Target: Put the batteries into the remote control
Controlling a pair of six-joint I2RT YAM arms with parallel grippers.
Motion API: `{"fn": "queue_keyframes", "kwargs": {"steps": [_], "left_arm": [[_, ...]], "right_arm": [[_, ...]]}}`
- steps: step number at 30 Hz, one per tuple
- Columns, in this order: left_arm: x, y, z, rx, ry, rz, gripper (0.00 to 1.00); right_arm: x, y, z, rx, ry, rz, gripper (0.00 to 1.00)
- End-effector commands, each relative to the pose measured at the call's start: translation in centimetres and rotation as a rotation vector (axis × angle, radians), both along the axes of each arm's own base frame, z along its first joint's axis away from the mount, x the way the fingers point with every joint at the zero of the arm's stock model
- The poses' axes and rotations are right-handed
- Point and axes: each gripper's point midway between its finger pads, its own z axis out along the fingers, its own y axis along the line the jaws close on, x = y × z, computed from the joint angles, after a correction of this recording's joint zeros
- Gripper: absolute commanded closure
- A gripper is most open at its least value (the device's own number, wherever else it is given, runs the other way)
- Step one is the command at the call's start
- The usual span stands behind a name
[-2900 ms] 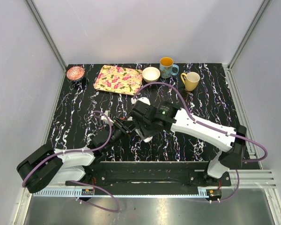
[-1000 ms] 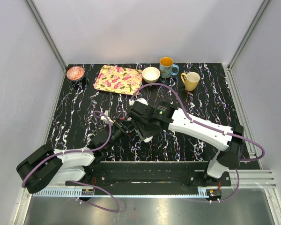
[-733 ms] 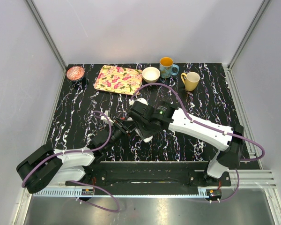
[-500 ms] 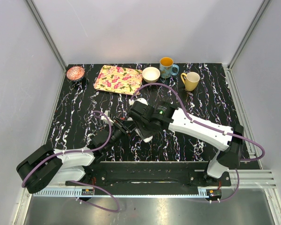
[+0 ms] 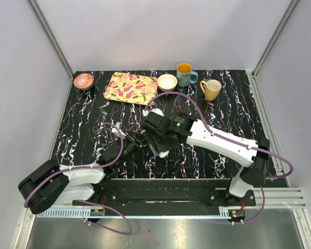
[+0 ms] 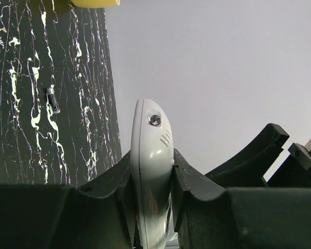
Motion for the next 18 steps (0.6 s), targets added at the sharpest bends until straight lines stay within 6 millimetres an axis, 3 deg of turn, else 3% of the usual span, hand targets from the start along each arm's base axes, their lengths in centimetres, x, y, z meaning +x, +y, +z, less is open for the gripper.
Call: {"fn": "queue_keyframes", "kwargs": {"steps": [1, 8, 16, 18], "left_arm": [[-0.1, -0.1, 2.3, -0.060, -0.050, 0.000, 1.00], [0.0, 0.1, 2.3, -0.062, -0.051, 0.005, 1.00], [-0.1, 0.2, 2.0, -0.063, -0.048, 0.006, 1.00], [-0.1, 0.2, 2.0, -0.065, -0.048, 0.006, 1.00]], "right_arm": [[0.1, 0.6, 2.4, 0.073, -0.041, 0.005, 0.33], [0.1, 0.7, 2.6, 0.081, -0.042, 0.008, 0.37], [1.3, 0.3, 5.1, 0.134, -0.121, -0.048, 0.17], [2.0, 0.0, 5.9, 0.167, -0.137, -0.090, 0.16]]}}
